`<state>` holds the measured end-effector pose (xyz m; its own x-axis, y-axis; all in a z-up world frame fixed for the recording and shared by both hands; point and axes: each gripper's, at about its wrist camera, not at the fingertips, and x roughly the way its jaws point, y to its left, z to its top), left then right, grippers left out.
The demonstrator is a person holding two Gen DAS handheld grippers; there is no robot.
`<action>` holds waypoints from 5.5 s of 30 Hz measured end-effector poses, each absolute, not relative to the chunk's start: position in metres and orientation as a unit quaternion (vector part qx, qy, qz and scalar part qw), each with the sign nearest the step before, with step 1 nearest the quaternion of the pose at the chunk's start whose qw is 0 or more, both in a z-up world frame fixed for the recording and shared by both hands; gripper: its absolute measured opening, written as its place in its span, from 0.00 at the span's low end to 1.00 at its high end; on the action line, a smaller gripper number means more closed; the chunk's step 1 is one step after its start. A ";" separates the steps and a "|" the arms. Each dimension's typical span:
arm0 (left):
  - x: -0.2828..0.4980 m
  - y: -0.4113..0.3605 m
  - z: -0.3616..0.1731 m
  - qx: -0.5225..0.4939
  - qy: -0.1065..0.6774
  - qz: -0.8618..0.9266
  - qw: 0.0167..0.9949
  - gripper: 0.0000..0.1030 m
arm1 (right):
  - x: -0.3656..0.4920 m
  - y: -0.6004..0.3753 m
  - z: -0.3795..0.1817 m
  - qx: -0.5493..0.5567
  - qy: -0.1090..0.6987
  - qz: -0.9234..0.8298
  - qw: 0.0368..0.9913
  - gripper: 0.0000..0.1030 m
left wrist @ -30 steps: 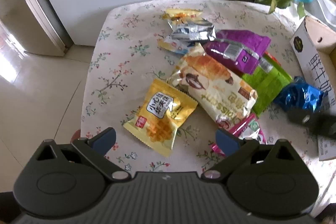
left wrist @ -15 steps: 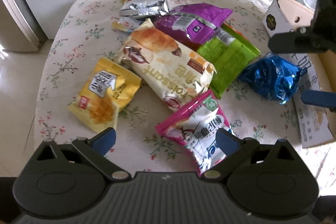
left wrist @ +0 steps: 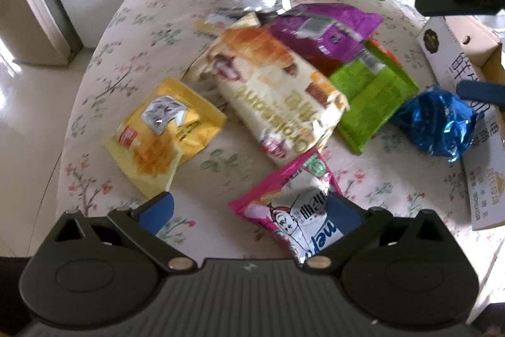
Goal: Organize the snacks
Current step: 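Close the right gripper on the blue foil pack while the left gripper grasps the pink pack, then lift both packs and carry them over the open cardboard box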
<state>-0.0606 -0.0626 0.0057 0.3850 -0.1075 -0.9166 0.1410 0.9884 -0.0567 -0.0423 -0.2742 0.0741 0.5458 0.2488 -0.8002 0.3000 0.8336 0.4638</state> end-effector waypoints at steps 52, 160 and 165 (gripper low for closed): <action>-0.092 -0.013 0.009 -0.009 0.518 -0.094 0.850 0.97 | -0.107 -0.214 0.050 0.090 0.591 0.012 0.802 0.91; -0.093 -0.205 0.115 0.000 0.407 -0.246 0.880 0.49 | -0.130 -0.373 0.143 0.208 0.433 -0.119 0.869 0.72; -0.092 -0.235 0.109 0.006 0.416 -0.270 0.869 0.49 | -0.126 -0.394 0.138 0.231 0.437 -0.147 0.857 0.72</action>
<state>-0.0921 -0.2349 0.1095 0.5089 -0.4635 -0.7254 0.4730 0.8546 -0.2142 -0.1259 -0.3936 0.1375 0.5747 -0.0493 -0.8169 0.4536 0.8500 0.2678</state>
